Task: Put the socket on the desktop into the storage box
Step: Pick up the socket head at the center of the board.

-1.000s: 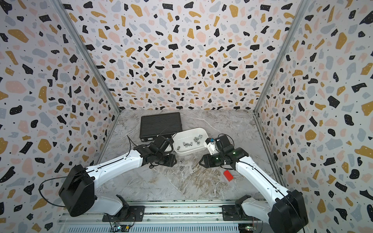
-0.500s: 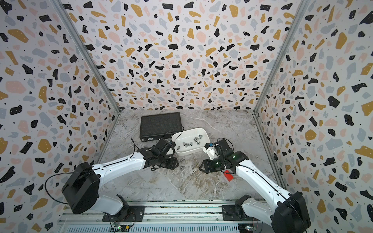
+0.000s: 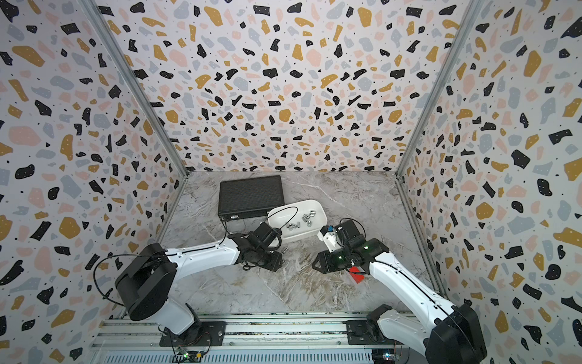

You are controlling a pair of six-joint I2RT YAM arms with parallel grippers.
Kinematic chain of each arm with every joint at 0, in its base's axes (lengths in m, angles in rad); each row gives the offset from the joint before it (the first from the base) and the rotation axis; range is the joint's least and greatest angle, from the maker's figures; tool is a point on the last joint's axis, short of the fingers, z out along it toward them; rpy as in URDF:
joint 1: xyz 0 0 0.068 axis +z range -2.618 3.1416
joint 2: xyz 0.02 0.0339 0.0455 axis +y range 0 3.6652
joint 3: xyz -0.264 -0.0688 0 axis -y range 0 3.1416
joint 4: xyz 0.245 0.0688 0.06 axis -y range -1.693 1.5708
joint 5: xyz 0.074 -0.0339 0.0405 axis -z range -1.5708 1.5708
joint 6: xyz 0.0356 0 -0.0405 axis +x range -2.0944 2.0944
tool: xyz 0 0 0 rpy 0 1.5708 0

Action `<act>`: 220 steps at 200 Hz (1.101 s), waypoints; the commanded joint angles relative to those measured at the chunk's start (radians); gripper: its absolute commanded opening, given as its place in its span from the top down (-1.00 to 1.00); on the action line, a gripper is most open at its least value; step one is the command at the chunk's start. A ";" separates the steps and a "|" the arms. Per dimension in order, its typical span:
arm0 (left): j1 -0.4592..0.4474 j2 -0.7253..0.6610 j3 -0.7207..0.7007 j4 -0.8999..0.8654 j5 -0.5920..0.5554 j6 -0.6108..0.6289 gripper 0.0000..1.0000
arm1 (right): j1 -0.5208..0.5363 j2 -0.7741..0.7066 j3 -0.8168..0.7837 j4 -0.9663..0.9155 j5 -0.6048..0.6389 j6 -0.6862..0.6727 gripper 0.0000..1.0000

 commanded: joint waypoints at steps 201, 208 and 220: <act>-0.102 0.167 0.125 -0.027 -0.189 0.067 0.29 | 0.005 -0.036 -0.009 -0.027 0.021 -0.021 0.12; -0.105 0.171 0.126 -0.028 -0.193 0.065 0.30 | 0.004 -0.037 -0.009 -0.027 0.021 -0.020 0.12; -0.107 0.177 0.128 -0.028 -0.198 0.062 0.32 | 0.004 -0.037 -0.009 -0.027 0.022 -0.020 0.12</act>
